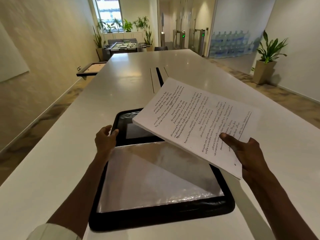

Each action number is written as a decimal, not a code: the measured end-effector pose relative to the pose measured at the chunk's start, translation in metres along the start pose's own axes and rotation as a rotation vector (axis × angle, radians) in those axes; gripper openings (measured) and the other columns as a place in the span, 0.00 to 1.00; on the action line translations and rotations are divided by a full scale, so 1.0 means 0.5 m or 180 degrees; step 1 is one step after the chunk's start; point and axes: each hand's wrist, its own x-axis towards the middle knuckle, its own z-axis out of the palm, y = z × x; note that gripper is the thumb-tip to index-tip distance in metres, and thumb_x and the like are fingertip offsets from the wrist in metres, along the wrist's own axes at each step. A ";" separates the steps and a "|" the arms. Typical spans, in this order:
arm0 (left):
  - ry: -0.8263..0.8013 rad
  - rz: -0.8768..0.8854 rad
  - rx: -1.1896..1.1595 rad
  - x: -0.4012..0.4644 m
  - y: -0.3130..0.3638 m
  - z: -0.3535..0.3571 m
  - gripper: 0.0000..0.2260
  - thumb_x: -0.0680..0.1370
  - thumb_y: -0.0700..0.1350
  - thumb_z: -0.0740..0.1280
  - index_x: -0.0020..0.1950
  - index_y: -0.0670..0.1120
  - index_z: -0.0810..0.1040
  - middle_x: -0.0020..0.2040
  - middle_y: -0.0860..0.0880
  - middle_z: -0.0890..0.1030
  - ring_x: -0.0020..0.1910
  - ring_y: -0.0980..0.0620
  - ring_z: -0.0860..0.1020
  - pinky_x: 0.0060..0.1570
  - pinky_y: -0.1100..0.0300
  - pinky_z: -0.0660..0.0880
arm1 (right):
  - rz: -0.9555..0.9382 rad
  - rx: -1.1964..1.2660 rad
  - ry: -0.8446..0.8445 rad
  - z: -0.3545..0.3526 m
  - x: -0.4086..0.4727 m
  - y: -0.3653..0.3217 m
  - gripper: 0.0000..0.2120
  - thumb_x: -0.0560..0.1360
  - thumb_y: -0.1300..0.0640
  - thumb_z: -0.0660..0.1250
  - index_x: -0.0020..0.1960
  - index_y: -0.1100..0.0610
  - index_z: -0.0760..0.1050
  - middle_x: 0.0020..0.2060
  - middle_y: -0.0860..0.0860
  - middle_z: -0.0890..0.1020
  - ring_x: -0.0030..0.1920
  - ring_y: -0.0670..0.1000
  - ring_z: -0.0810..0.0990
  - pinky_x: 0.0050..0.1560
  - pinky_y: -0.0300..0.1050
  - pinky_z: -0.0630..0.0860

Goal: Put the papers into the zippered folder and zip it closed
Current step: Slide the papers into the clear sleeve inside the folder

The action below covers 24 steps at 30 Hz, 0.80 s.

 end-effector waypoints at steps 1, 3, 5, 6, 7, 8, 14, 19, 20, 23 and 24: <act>-0.0034 0.0142 0.0061 -0.024 0.009 0.001 0.16 0.76 0.42 0.71 0.62 0.41 0.79 0.59 0.42 0.82 0.59 0.44 0.79 0.57 0.57 0.72 | -0.0002 0.0023 -0.0011 0.001 -0.002 0.000 0.13 0.72 0.64 0.74 0.54 0.52 0.81 0.49 0.53 0.87 0.46 0.54 0.87 0.37 0.43 0.83; -0.0222 0.0305 0.0068 -0.078 0.025 0.002 0.14 0.75 0.41 0.71 0.60 0.42 0.81 0.56 0.44 0.83 0.55 0.47 0.80 0.53 0.61 0.71 | -0.0011 0.0062 -0.0039 0.002 -0.007 0.003 0.14 0.72 0.64 0.74 0.55 0.53 0.81 0.50 0.52 0.87 0.47 0.54 0.87 0.37 0.42 0.83; -0.0467 0.0415 0.0104 -0.136 0.036 0.004 0.12 0.74 0.41 0.72 0.57 0.44 0.82 0.52 0.47 0.84 0.51 0.52 0.80 0.50 0.64 0.71 | -0.0023 0.0107 -0.0075 0.003 -0.011 0.007 0.14 0.72 0.65 0.73 0.55 0.51 0.81 0.49 0.51 0.87 0.47 0.53 0.87 0.37 0.42 0.83; -0.0571 0.0469 0.0137 -0.166 0.040 0.005 0.11 0.74 0.41 0.72 0.56 0.44 0.83 0.51 0.48 0.84 0.49 0.52 0.80 0.48 0.63 0.71 | -0.0020 0.0130 -0.0090 0.001 -0.014 0.008 0.15 0.72 0.65 0.73 0.55 0.51 0.81 0.49 0.51 0.87 0.47 0.53 0.87 0.38 0.42 0.83; -0.0659 0.0489 0.0130 -0.195 0.044 0.008 0.11 0.74 0.40 0.72 0.55 0.44 0.83 0.50 0.48 0.84 0.48 0.51 0.81 0.48 0.62 0.73 | -0.0009 0.0142 -0.0085 -0.001 -0.016 0.010 0.15 0.72 0.65 0.73 0.55 0.51 0.81 0.50 0.51 0.87 0.47 0.53 0.87 0.38 0.42 0.83; -0.0739 0.0467 0.0079 -0.223 0.047 0.011 0.11 0.73 0.40 0.73 0.55 0.44 0.84 0.49 0.47 0.85 0.48 0.50 0.82 0.47 0.61 0.74 | 0.0007 0.0146 -0.0061 -0.005 -0.018 0.012 0.15 0.72 0.65 0.74 0.56 0.51 0.81 0.50 0.51 0.87 0.47 0.53 0.87 0.39 0.43 0.83; -0.1151 0.0227 -0.0077 -0.376 0.071 0.034 0.09 0.70 0.46 0.76 0.49 0.55 0.83 0.47 0.55 0.84 0.49 0.56 0.81 0.44 0.68 0.74 | 0.0108 0.0238 0.0072 -0.040 -0.027 0.021 0.16 0.70 0.64 0.75 0.56 0.52 0.81 0.50 0.52 0.87 0.49 0.55 0.87 0.42 0.47 0.84; -0.1242 0.0397 0.0099 -0.463 0.112 0.065 0.12 0.69 0.51 0.77 0.52 0.53 0.83 0.49 0.56 0.83 0.44 0.67 0.77 0.43 0.71 0.73 | 0.0119 0.0277 0.0140 -0.077 -0.035 0.023 0.16 0.69 0.65 0.76 0.53 0.50 0.81 0.49 0.50 0.88 0.48 0.54 0.87 0.41 0.48 0.84; -0.1290 0.0399 0.0103 -0.476 0.117 0.072 0.13 0.70 0.51 0.76 0.53 0.53 0.83 0.51 0.56 0.82 0.43 0.71 0.75 0.41 0.74 0.73 | 0.0129 0.0279 0.0144 -0.084 -0.036 0.024 0.16 0.69 0.65 0.76 0.53 0.50 0.81 0.49 0.50 0.87 0.49 0.54 0.87 0.42 0.49 0.84; -0.1269 0.0480 0.0192 -0.507 0.134 0.094 0.14 0.71 0.52 0.75 0.55 0.52 0.82 0.55 0.55 0.81 0.38 0.76 0.71 0.35 0.82 0.69 | 0.0122 0.0282 0.0139 -0.105 -0.037 0.024 0.18 0.69 0.65 0.76 0.54 0.49 0.81 0.50 0.50 0.87 0.49 0.53 0.87 0.43 0.48 0.84; -0.1229 0.0498 0.0209 -0.513 0.141 0.102 0.14 0.71 0.51 0.75 0.55 0.52 0.82 0.55 0.55 0.82 0.36 0.77 0.71 0.35 0.83 0.67 | 0.0116 0.0301 0.0131 -0.113 -0.037 0.024 0.18 0.69 0.66 0.76 0.55 0.49 0.80 0.50 0.50 0.87 0.49 0.53 0.87 0.43 0.48 0.84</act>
